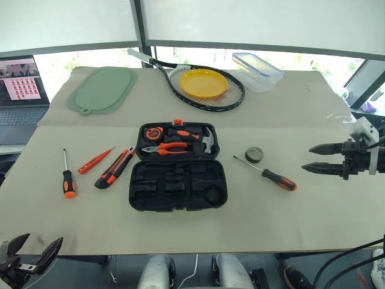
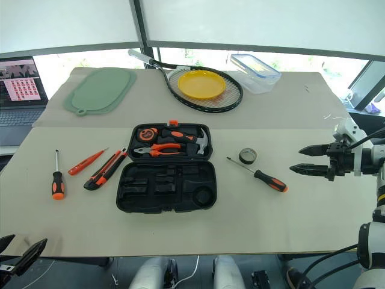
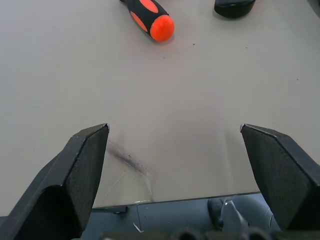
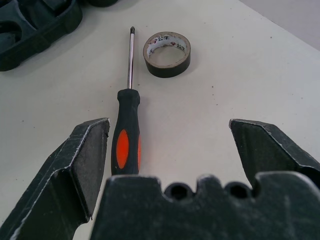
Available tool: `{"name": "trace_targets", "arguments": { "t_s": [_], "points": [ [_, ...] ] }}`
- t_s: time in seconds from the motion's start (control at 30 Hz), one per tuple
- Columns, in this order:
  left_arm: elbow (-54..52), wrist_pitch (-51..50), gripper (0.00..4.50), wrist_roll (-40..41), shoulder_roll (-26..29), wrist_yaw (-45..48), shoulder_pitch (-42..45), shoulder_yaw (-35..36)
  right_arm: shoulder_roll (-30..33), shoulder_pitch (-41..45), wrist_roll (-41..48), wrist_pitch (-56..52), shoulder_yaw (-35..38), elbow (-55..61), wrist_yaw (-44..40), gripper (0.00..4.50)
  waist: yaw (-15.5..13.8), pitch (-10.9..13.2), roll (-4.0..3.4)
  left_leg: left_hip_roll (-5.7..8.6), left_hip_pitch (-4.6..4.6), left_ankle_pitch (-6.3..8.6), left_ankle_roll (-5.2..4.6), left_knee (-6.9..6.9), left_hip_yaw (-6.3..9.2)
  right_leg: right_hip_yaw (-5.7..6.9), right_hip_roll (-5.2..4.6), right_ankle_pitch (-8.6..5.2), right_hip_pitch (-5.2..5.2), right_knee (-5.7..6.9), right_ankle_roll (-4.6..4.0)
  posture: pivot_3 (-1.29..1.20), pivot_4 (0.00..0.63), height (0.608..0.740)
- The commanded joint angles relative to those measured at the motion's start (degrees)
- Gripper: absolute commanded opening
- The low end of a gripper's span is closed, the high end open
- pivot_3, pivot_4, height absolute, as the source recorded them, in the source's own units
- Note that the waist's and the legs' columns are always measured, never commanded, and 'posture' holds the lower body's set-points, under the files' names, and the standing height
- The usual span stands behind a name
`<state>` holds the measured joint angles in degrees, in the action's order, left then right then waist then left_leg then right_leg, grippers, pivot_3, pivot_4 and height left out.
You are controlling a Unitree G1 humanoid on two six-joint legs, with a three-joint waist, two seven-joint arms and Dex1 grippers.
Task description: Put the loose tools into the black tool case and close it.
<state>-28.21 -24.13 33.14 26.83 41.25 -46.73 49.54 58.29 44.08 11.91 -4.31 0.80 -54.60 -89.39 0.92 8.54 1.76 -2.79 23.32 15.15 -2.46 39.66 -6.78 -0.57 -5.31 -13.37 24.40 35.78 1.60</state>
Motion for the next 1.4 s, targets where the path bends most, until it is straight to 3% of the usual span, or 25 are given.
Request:
{"name": "trace_targets", "arguments": {
  "t_s": [0.03, 0.17, 0.37, 0.53, 0.8, 1.07, 1.17, 1.4],
  "points": [
    [-3.32, -3.21, 4.5, 0.67, 1.33, -3.04, 0.91, -0.34, 0.95, 1.08, 0.76, 2.49, 2.15, 0.77, -2.0, 4.46, 0.01, 0.0, 0.0, 0.0, 0.0, 0.0, 0.0, 0.0, 0.0, 0.0, 0.0, 0.0, 0.0, 0.0, 0.0, 0.0, 0.15, 0.738],
    [-7.36, -16.06, 4.5, 2.17, 7.23, -13.32, 8.51, -0.1, -0.87, 1.46, 1.4, 3.06, 3.41, 6.35, 2.68, 4.46, -0.36, 0.04, -0.07, 0.0, -0.04, -0.02, 0.01, 0.04, 0.04, 0.04, 0.02, 0.01, -0.06, 0.08, 0.0, 0.0, 0.15, 0.738],
    [-5.09, -39.83, 4.5, 15.63, 14.47, -26.56, 27.55, 2.1, -4.66, -3.83, 10.82, -10.48, 5.19, 31.96, 2.44, 4.46, -0.03, 0.03, -0.13, -0.05, -0.07, -0.04, 0.06, 0.02, 0.1, 0.06, 0.1, 0.25, -0.09, 0.31, 0.4, 0.0, 0.15, 0.738],
    [3.44, -50.64, 4.5, 14.45, 18.4, -33.61, 41.97, -2.74, -7.61, -6.64, 18.93, -19.66, 5.23, 51.39, 5.95, 4.46, -0.2, 0.06, -0.16, -0.02, -0.07, 0.04, 0.19, 0.0, 0.13, 0.11, 0.11, 0.24, -0.08, 0.36, 0.39, 0.0, 0.15, 0.738],
    [16.62, -52.61, 4.5, 7.65, 18.91, -35.63, 55.06, -12.72, -10.8, -5.38, 27.5, -28.99, 4.82, 67.25, 12.6, 4.46, -0.54, 0.09, -0.07, 0.04, -0.08, -0.02, 0.32, 0.0, 0.18, 0.22, 0.1, 0.24, -0.09, 0.35, 0.35, 0.0, 0.15, 0.738],
    [25.07, -50.18, 4.5, 2.45, 18.0, -33.85, 58.42, -18.21, -13.74, -2.47, 34.72, -35.12, 4.81, 75.07, 18.83, 4.46, -0.41, 0.1, -0.06, 0.01, -0.12, -0.05, 0.43, -0.13, 0.18, 0.21, 0.05, 0.21, -0.03, 0.37, 0.27, 0.0, 0.15, 0.738],
    [27.12, -49.48, 3.84, 0.94, 17.48, -33.05, 58.44, -19.14, -14.3, -2.92, 35.51, -35.54, 4.36, 77.46, 20.71, 4.5, -0.61, 0.09, -0.08, 0.04, -0.24, -0.12, 0.54, -0.35, 0.19, 0.19, -0.01, 0.2, -0.03, 0.41, 0.2, 0.0, 0.15, 0.738],
    [29.93, -48.19, 1.4, -2.21, 15.65, -34.32, 59.2, -16.66, -12.98, -4.56, 36.87, -35.54, 6.11, 78.3, 22.63, 4.5, -0.85, -0.01, -0.24, 0.06, -0.5, -0.17, 0.6, -0.61, 0.18, 0.14, -0.05, 0.19, -0.13, 0.41, 0.14, 0.0, 0.15, 0.738]
  ]
}}
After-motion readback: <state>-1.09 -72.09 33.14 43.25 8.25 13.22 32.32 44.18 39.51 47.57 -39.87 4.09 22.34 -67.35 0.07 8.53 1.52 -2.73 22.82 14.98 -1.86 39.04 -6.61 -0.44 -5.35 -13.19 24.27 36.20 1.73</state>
